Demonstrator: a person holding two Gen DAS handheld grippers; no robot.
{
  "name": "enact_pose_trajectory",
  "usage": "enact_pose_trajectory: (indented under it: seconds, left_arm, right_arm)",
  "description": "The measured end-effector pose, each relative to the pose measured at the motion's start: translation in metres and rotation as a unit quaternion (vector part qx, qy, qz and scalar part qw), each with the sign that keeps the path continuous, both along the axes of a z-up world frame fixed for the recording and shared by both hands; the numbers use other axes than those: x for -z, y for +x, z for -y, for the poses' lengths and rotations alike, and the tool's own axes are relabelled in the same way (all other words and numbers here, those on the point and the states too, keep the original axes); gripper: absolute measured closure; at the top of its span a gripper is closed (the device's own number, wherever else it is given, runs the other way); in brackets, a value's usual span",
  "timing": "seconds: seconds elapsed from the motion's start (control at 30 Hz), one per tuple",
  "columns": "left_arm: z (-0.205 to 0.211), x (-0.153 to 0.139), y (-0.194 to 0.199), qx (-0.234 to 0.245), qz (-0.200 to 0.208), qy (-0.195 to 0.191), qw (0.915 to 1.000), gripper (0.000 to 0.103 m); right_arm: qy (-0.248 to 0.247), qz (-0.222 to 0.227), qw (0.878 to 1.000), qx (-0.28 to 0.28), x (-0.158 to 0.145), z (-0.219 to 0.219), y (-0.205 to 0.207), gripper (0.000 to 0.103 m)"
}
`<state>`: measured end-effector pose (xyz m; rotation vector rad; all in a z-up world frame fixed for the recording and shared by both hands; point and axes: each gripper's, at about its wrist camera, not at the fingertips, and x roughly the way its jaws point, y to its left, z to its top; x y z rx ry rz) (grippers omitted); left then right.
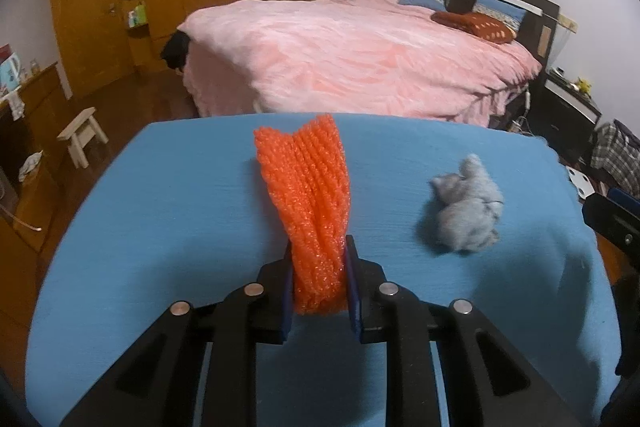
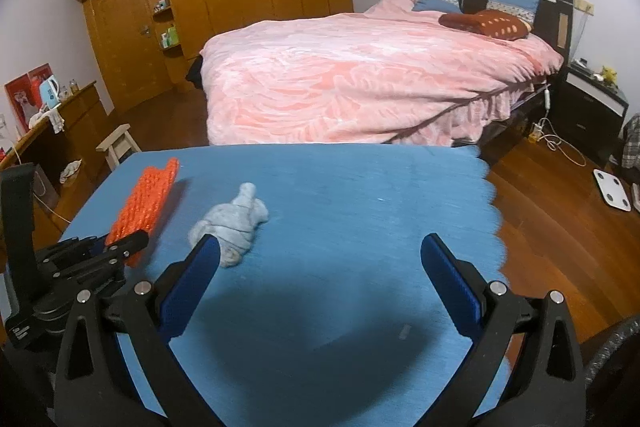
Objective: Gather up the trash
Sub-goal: 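Grasp the orange mesh pad with the left tool while the right tool grasps the grey sock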
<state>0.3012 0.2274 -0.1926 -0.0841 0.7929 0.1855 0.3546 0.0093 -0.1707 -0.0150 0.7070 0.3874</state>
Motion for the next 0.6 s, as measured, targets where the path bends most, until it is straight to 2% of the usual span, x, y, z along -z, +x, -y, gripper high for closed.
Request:
enact_pose_trajectory:
  seconds: [0.33, 0.6]
  left_arm:
    - [-0.054, 0.005, -0.005, -0.051, -0.006, 0.003, 0.9987, 0.082]
    - [-0.072, 0.010, -0.010, -0.058, -0.011, -0.008, 0.9982, 0.082]
  right_arm:
    - [-0.011, -0.006, 1.000, -0.024, 0.009, -0.049, 0.013, 0.005]
    - [-0.028, -0.028, 0.999, -0.026, 0.026, -0.073, 0.026, 0.006]
